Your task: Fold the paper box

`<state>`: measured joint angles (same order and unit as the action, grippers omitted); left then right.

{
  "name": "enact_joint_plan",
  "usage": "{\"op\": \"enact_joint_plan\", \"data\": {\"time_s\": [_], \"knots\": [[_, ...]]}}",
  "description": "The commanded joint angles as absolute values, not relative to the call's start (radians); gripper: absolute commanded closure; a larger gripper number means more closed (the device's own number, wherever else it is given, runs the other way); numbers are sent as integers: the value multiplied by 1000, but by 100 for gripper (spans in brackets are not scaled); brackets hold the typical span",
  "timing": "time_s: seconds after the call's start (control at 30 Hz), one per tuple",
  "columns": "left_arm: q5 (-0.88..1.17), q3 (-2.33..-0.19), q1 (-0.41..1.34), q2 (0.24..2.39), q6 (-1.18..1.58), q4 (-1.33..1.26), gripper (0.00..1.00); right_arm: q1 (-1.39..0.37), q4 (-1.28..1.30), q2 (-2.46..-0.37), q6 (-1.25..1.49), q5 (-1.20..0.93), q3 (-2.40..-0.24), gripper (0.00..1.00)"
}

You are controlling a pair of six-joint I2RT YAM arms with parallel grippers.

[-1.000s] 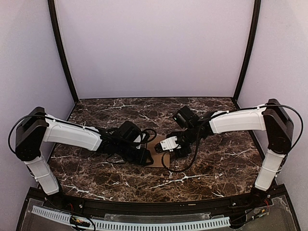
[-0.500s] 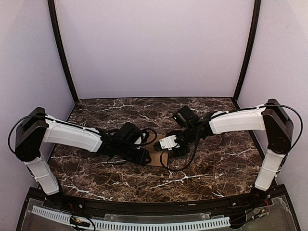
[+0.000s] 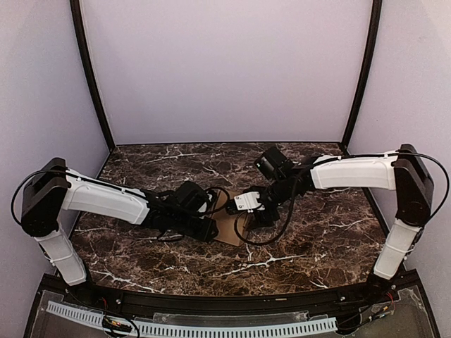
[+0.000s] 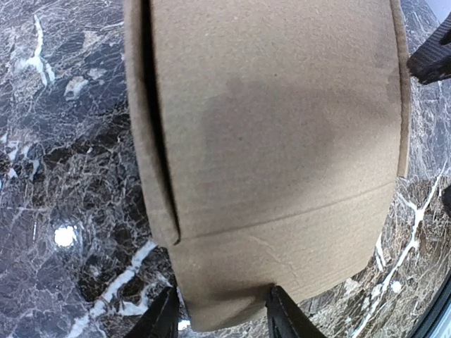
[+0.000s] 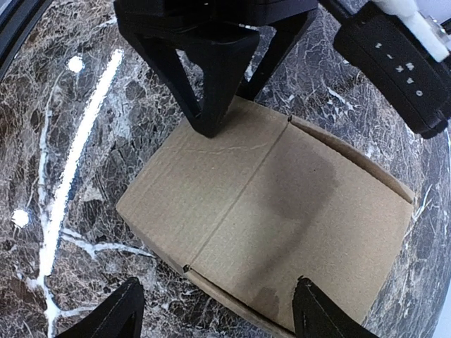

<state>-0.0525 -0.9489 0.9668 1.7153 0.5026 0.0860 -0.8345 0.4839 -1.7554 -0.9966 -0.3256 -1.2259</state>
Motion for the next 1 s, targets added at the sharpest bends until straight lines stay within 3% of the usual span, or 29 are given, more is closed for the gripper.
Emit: {"op": "enact_joint_plan", "data": {"time_s": [0.0,0.23,0.77,0.97], "knots": [[-75,-931,968,1681,489,123,57,-798,528,-1751,-923,-415,-1286,28],[-79,-943,968,1678,482,132,57,-744,523,-1797,-848,-464,-1364,25],[-17,-1079,953,1594,495,317,51,-786,523,-1660,-1097,-379,-1197,25],[56,-1048,913,1595,532,266,55,-793,460,-1666,-1158,-342,-1162,28]]}}
